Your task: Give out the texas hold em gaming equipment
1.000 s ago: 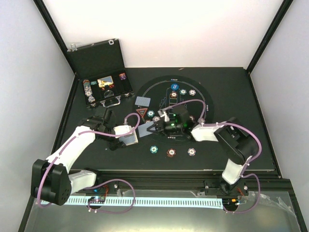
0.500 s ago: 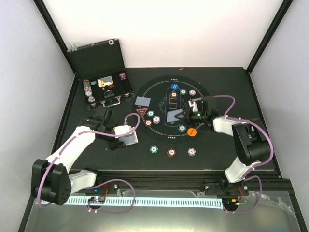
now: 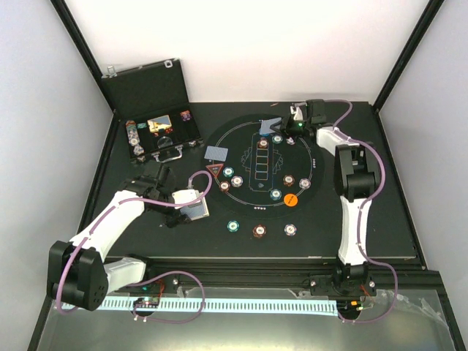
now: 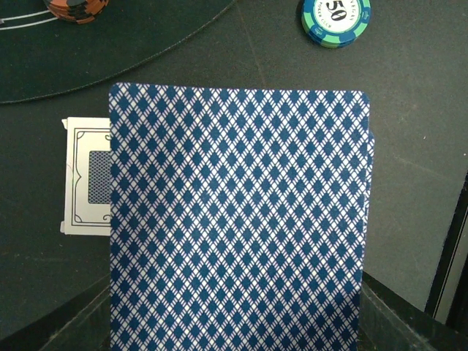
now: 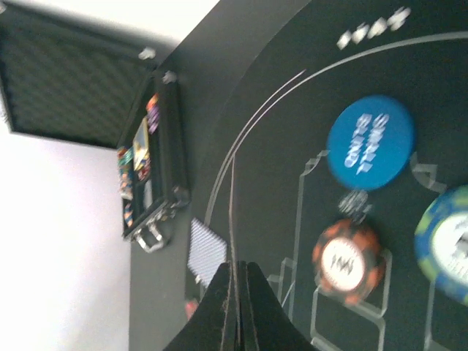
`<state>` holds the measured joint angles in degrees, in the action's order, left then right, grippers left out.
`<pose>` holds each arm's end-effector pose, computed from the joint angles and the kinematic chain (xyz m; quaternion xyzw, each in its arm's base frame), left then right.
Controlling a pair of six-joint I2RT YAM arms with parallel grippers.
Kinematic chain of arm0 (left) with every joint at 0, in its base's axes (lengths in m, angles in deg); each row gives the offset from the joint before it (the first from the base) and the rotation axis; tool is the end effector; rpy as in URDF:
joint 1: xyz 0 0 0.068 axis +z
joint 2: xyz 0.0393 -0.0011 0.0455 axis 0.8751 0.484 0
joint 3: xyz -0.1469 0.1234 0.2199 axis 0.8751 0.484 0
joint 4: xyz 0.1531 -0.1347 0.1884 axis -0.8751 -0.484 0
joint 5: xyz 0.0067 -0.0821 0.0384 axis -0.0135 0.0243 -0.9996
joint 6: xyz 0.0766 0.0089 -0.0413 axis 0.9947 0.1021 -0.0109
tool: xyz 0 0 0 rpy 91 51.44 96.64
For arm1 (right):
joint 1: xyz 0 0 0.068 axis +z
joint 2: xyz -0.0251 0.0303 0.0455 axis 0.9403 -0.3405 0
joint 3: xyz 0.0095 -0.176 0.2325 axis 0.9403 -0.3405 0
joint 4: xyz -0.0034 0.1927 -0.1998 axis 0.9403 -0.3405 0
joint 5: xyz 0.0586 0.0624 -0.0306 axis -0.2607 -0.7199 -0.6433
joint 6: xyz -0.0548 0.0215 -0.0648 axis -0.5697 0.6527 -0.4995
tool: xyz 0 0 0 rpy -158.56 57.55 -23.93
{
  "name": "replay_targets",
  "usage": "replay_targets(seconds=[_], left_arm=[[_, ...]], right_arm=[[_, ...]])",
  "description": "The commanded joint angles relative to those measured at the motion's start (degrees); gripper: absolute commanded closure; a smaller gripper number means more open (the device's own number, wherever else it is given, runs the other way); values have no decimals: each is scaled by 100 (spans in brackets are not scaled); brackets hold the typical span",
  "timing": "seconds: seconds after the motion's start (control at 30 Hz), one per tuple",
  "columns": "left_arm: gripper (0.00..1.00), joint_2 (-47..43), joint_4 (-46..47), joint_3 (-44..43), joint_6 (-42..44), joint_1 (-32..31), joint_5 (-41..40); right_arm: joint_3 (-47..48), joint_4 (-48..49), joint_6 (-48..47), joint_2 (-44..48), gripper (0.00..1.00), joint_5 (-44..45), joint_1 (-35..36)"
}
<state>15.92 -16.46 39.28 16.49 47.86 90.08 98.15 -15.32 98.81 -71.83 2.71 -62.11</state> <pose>0.2016 -0.0787 0.1848 0.5577 0.7931 -0.1373 0.2025 0.5262 0.1308 0.1608 0.0920 0.8412 0.4935 0.2008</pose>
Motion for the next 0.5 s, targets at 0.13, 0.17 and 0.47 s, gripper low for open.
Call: replay_targets(seconds=[0.13,0.17,0.47], left_arm=[[99,-50,-51,-157,-146,25,84],[98,-63,-62,-148,-146,30,83],[99,-201,-181,-99,-160,28,90]], right_arm=[[1671,-645,259,-1353,99,564,-19],[1790,-650,294,-1459,98,595,-19],[2426,-984,263,-1777,78,665,-11]])
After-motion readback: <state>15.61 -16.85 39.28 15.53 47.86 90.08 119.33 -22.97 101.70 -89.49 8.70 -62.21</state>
